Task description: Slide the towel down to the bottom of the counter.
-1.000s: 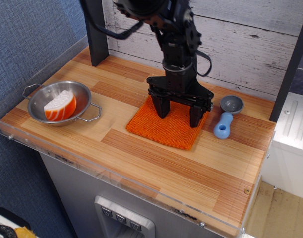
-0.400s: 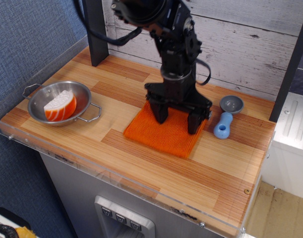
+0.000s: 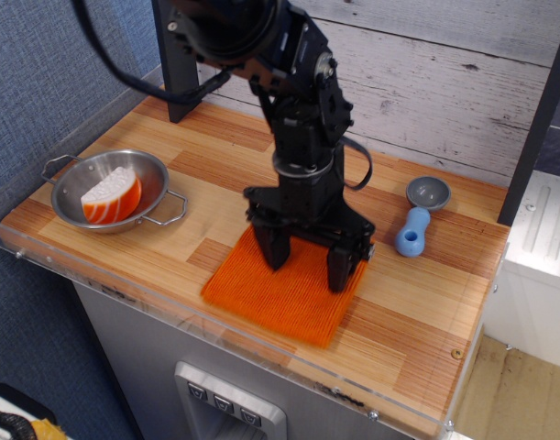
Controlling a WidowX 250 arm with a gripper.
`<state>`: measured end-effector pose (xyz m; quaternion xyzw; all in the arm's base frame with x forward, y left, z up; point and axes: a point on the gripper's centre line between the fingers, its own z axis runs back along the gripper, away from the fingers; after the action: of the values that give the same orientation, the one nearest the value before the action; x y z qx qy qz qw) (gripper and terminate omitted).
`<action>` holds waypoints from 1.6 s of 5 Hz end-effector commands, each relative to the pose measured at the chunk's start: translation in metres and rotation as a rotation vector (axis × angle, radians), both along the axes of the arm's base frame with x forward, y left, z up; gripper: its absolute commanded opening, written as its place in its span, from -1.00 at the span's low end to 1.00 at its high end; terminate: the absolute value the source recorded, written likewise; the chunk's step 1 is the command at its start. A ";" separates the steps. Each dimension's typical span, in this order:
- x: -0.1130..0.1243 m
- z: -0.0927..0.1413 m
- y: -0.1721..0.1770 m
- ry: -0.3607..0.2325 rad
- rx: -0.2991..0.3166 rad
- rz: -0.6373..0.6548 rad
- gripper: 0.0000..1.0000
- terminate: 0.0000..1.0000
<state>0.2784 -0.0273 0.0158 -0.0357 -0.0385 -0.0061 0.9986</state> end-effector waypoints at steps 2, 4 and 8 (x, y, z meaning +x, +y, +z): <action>-0.035 0.005 0.000 0.000 0.020 -0.027 1.00 -1.00; -0.028 0.005 0.000 0.011 -0.018 -0.025 1.00 -1.00; -0.028 0.005 0.000 0.011 -0.018 -0.025 1.00 -1.00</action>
<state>0.2455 -0.0271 0.0153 -0.0445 -0.0175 -0.0179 0.9987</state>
